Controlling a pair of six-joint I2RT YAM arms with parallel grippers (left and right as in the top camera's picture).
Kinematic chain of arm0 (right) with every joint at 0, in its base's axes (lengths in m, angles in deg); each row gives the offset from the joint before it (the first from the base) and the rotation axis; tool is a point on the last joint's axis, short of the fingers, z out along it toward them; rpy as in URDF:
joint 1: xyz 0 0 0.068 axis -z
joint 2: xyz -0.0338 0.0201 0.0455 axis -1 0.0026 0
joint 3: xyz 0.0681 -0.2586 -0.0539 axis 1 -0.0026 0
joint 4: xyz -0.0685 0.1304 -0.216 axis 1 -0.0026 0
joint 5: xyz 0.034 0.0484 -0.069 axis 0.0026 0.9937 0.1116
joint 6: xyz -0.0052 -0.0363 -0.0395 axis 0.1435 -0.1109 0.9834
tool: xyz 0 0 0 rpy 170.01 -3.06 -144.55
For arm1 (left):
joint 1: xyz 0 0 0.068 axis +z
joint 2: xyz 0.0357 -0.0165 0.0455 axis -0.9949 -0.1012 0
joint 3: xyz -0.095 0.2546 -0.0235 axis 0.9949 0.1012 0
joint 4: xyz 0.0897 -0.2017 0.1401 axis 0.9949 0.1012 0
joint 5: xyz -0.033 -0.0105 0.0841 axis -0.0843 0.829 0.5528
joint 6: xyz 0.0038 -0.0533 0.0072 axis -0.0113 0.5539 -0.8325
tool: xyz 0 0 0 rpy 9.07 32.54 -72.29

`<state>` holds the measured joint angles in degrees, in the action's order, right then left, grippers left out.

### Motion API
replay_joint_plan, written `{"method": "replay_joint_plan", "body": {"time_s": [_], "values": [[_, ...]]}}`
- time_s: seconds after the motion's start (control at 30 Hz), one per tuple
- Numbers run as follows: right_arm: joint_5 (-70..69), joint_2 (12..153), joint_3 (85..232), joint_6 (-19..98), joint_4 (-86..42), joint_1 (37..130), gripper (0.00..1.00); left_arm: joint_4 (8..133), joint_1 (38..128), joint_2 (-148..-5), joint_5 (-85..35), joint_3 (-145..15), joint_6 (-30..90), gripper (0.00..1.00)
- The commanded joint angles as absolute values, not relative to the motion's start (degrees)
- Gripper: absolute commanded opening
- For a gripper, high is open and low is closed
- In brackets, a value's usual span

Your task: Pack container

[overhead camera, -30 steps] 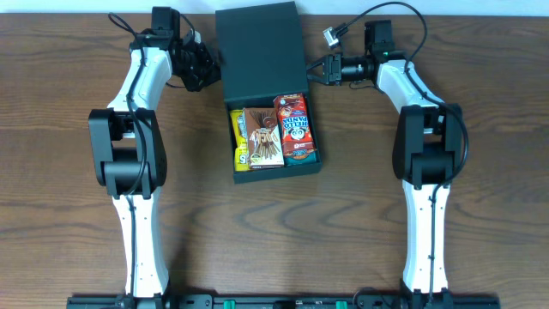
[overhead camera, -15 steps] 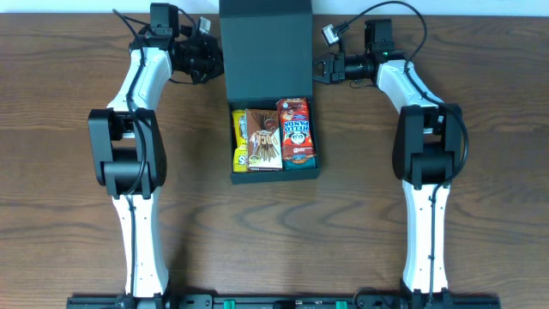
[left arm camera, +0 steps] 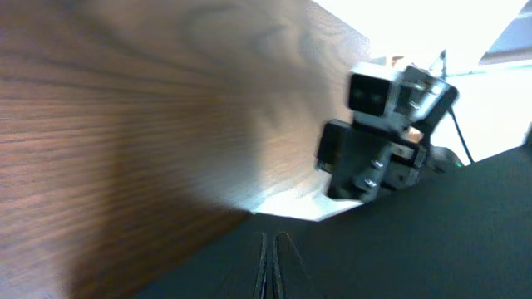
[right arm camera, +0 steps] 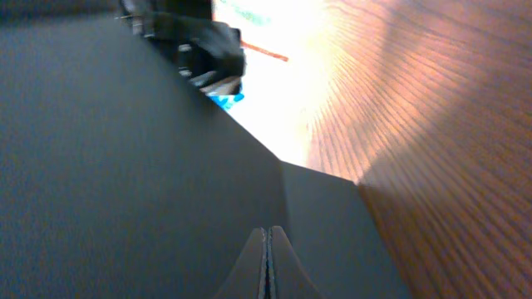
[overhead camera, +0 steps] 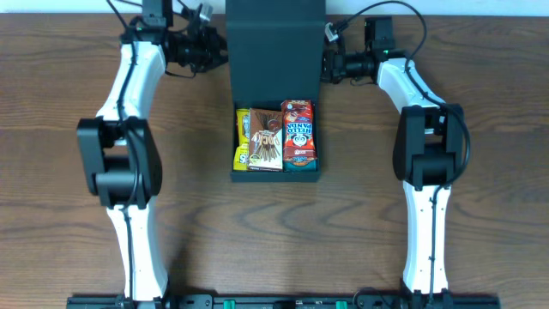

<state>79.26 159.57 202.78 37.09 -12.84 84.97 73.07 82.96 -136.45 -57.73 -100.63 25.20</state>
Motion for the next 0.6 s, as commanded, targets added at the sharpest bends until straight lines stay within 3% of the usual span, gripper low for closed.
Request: {"method": "replay_joint_plan", "body": {"time_s": [0.0,0.57], "values": [[81.14,153.16,202.85,35.16,-12.71,83.52,0.01,76.28,81.87,-130.9,-58.14,-101.29,18.93,0.06],[81.12,147.0,202.85,33.72,-14.41,81.6,0.01,94.29,80.31,-127.14,-50.78,-101.29,3.98,0.06]]}}
